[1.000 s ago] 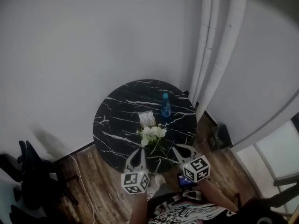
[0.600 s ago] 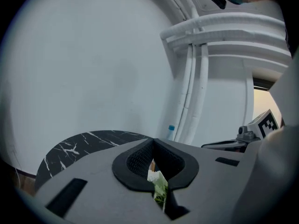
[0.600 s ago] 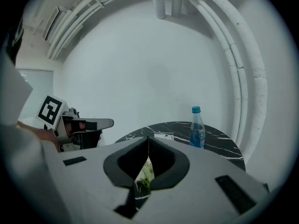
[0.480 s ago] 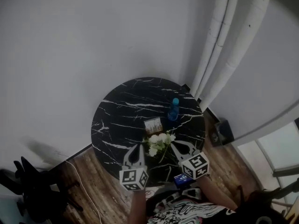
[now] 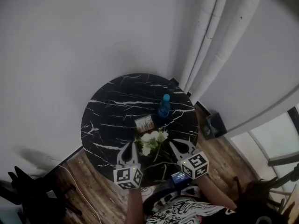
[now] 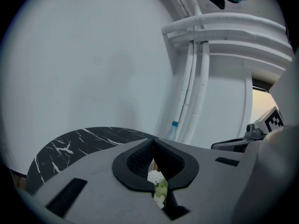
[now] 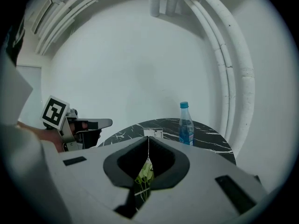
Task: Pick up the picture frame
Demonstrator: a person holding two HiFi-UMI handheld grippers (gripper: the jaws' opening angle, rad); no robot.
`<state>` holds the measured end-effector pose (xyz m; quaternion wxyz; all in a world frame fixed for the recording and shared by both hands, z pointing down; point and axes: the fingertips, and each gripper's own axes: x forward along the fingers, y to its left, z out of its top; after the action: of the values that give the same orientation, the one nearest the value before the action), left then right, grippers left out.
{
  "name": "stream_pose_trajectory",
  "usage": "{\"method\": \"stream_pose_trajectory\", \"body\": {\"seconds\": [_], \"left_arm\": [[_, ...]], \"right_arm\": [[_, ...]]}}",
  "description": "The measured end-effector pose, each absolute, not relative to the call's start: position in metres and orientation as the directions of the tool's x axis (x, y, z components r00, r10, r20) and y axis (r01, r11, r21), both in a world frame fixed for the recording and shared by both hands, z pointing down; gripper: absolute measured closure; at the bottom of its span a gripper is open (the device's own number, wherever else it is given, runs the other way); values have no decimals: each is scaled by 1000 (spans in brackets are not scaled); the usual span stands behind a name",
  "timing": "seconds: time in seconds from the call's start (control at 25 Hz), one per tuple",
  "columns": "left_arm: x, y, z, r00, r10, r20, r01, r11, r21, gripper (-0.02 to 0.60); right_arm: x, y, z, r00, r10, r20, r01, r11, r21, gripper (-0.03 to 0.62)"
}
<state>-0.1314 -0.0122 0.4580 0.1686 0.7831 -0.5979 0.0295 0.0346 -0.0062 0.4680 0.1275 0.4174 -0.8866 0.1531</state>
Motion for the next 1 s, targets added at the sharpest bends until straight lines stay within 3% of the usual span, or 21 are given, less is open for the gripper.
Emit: {"method": "stream_pose_trajectory", "body": {"seconds": [0.6, 1.0], "left_arm": [[-139, -33, 470, 263, -927, 269, -954, -208, 214, 566], [-140, -49, 502, 270, -900, 342, -952, -196, 234, 566]], "right_arm": [[30, -40, 480, -639, -687, 346, -766, 610, -202, 576], [19, -62, 502, -662, -625, 413, -733, 655, -183, 574]]}}
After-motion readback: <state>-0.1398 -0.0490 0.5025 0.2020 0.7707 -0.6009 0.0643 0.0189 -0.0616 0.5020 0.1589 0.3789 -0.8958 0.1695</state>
